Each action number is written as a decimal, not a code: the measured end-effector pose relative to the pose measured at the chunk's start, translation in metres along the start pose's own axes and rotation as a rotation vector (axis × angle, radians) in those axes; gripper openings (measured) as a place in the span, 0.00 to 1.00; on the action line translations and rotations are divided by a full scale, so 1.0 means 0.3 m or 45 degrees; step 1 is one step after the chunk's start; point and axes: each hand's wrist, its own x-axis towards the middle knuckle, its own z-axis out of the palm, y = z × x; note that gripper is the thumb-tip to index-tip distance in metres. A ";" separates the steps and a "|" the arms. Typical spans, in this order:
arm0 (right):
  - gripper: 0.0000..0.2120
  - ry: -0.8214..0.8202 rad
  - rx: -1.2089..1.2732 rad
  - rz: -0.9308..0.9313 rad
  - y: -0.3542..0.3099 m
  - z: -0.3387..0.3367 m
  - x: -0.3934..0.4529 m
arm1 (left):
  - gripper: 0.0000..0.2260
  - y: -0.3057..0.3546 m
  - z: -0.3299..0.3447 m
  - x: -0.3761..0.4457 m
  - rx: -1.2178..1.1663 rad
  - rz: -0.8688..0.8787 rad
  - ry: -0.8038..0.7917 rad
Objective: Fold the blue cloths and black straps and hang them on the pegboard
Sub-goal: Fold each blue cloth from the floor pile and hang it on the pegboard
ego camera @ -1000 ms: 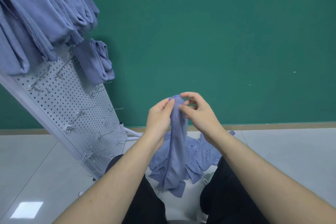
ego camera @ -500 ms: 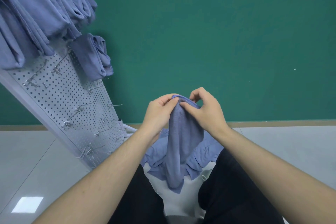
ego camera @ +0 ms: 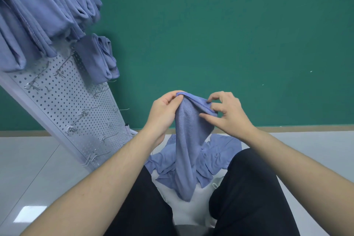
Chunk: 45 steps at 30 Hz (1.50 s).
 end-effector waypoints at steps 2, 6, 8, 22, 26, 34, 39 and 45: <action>0.23 -0.077 -0.079 -0.022 0.022 -0.024 0.006 | 0.09 0.003 -0.011 0.006 -0.004 0.012 0.034; 0.25 -0.214 0.180 0.200 0.023 -0.077 0.020 | 0.08 0.012 -0.035 0.014 0.098 0.048 0.057; 0.24 -0.152 0.319 0.298 0.003 -0.090 0.029 | 0.08 0.012 -0.036 0.009 0.162 0.073 0.040; 0.10 -0.127 1.192 0.814 -0.068 -0.093 0.077 | 0.13 0.011 -0.053 0.006 0.114 0.203 0.052; 0.11 -0.009 0.735 0.636 -0.105 -0.091 0.079 | 0.09 0.015 -0.032 -0.003 0.066 0.190 0.124; 0.19 0.110 0.698 0.632 -0.188 -0.063 0.125 | 0.07 0.044 -0.012 -0.007 -0.382 -0.082 0.230; 0.23 0.145 1.247 0.912 -0.227 -0.057 0.145 | 0.27 0.003 -0.047 -0.026 -0.316 -0.074 0.085; 0.15 0.028 1.375 1.094 -0.265 -0.041 0.157 | 0.30 -0.094 -0.029 -0.068 -0.395 0.067 -0.002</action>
